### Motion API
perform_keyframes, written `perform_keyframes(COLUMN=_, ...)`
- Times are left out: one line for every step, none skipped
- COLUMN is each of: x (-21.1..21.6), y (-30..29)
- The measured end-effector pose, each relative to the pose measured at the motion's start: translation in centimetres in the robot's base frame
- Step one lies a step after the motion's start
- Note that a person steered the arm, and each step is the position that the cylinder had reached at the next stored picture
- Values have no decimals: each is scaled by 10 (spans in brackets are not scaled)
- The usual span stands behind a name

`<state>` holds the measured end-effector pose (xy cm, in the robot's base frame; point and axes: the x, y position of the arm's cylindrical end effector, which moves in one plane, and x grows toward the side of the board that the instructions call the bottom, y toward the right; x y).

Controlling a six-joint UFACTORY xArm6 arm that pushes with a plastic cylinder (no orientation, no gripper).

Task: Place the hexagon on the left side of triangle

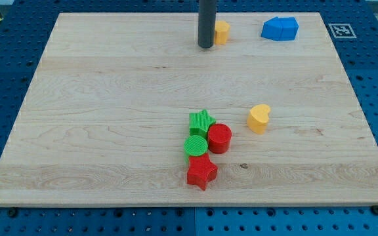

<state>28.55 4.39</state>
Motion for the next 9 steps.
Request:
perform_keyframes(x=-16, y=52)
perform_keyframes(x=-15, y=47)
perform_keyframes(x=-20, y=0)
perform_keyframes(x=-55, y=-8)
perform_keyframes(x=-84, y=-5)
perform_keyframes(x=-88, y=19)
perform_keyframes(x=-73, y=53)
perform_keyframes(x=-66, y=78)
perform_keyframes(x=-70, y=70)
